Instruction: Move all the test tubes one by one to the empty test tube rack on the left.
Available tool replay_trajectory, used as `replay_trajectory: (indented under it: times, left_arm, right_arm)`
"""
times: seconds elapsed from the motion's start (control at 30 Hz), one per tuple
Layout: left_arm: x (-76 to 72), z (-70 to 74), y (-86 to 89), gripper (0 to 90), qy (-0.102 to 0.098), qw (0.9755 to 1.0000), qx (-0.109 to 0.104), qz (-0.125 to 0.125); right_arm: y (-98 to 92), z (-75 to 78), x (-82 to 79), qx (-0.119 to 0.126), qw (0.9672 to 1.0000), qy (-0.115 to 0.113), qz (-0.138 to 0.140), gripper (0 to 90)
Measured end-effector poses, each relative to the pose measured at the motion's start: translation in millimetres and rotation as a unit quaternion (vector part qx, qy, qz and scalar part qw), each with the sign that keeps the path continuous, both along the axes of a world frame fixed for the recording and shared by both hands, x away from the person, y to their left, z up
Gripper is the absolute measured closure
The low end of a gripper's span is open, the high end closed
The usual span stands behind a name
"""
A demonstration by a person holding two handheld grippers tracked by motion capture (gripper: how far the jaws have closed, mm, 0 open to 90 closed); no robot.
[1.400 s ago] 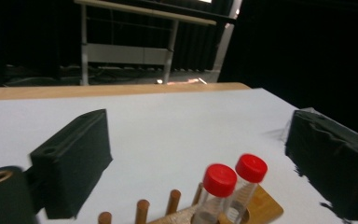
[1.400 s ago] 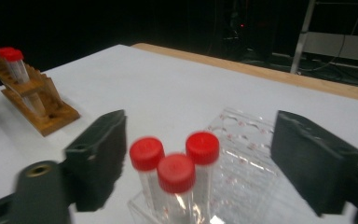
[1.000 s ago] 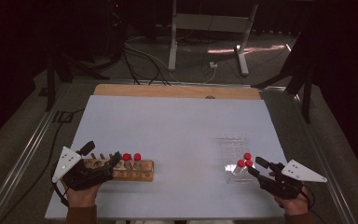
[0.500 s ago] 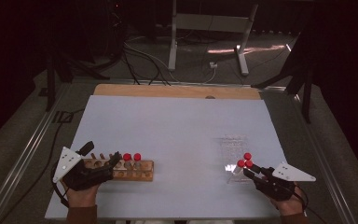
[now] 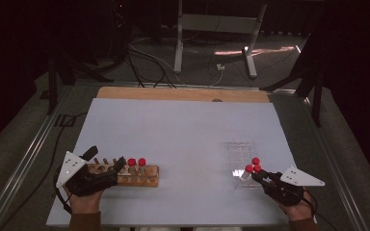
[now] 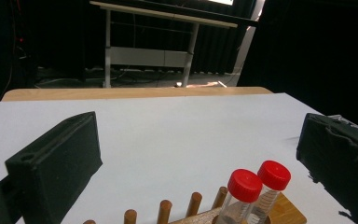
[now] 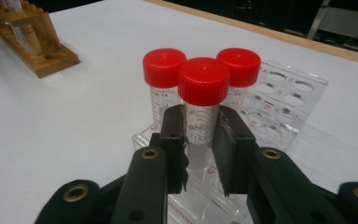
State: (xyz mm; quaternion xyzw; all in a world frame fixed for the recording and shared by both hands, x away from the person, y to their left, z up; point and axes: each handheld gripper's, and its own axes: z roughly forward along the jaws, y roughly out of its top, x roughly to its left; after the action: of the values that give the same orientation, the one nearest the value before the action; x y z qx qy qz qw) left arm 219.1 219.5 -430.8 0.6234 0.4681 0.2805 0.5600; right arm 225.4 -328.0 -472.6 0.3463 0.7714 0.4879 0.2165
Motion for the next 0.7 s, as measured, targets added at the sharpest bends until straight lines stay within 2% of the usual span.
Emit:
replay_trajectory:
  times: [0.33,0.7]
  left_arm:
    - [-1.1,0.6,0.7,0.5,-0.005,1.0000,0.001,0.006]
    - [0.0,-0.6,0.1,0.5,-0.002,1.0000,0.002,0.005]
  right_arm:
    - [-2.7,5.4,-0.9,0.011,0.9999,-0.009,0.002,74.2]
    - [-3.2,15.0,-2.0,0.021,0.9995,-0.024,0.001,74.2]
